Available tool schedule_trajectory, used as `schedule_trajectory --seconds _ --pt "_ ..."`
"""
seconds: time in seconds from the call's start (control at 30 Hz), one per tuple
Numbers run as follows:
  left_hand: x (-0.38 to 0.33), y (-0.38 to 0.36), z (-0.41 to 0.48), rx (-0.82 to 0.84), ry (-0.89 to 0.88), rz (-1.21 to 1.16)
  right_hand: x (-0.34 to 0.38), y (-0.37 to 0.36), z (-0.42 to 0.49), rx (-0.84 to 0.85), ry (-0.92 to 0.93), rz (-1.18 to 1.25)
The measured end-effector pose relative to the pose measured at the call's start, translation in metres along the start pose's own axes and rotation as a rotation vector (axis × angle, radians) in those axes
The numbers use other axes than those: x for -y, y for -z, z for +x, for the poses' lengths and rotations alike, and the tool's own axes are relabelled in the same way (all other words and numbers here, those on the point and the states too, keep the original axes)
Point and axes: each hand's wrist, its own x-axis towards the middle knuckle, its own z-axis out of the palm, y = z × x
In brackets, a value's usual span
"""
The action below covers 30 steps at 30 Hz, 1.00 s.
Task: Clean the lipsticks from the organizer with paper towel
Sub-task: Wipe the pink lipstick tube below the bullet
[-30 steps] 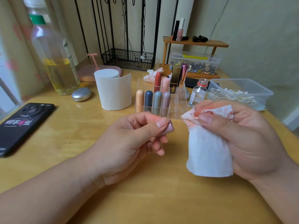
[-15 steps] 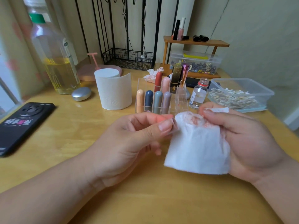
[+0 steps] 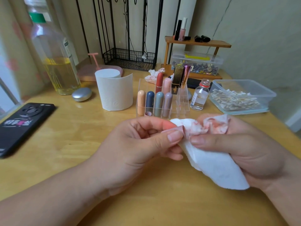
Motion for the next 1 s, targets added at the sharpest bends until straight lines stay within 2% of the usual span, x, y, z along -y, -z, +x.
schedule_trajectory --seconds 0.07,0.1,0.17,0.2,0.3,0.47,0.6,0.67,0.73,0.8,0.9,1.0 --pt "-0.001 -0.001 0.0 -0.019 0.013 0.003 0.002 0.001 -0.002 -0.12 0.05 0.059" --pt "-0.001 -0.002 0.0 -0.029 0.02 0.0 0.003 0.002 -0.004 -0.219 0.126 -0.013" --pt "-0.002 -0.002 0.001 -0.033 0.024 -0.012 0.004 0.004 -0.008 -0.497 0.39 -0.466" --pt "-0.002 -0.002 0.001 -0.028 0.026 -0.017 0.005 0.002 -0.008 -0.574 0.513 -0.677" --pt "-0.003 -0.003 0.001 -0.015 0.038 -0.036 -0.003 -0.011 -0.009 -0.532 0.737 -0.946" --pt "-0.003 -0.003 0.001 0.039 0.089 -0.081 -0.012 -0.016 -0.006 -0.469 0.751 -1.239" --pt "-0.007 -0.002 0.001 0.118 0.183 -0.184 -0.01 -0.019 -0.007 -0.43 0.7 -1.258" --pt "-0.009 -0.001 0.001 0.119 0.217 -0.227 -0.009 -0.024 -0.011 -0.442 0.729 -1.262" --pt "-0.011 0.0 0.001 0.114 0.205 -0.21 -0.007 -0.026 -0.012 -0.387 0.689 -1.231" --pt "-0.01 -0.001 0.0 0.1 0.165 -0.147 -0.006 -0.025 -0.01 -0.317 0.577 -1.108" --pt "-0.006 -0.001 -0.003 0.063 0.056 -0.016 -0.005 -0.028 -0.009 -0.35 0.538 -0.997" --pt "-0.001 -0.002 -0.008 0.0 -0.169 0.165 -0.001 -0.036 -0.01 -0.358 0.514 -0.837"
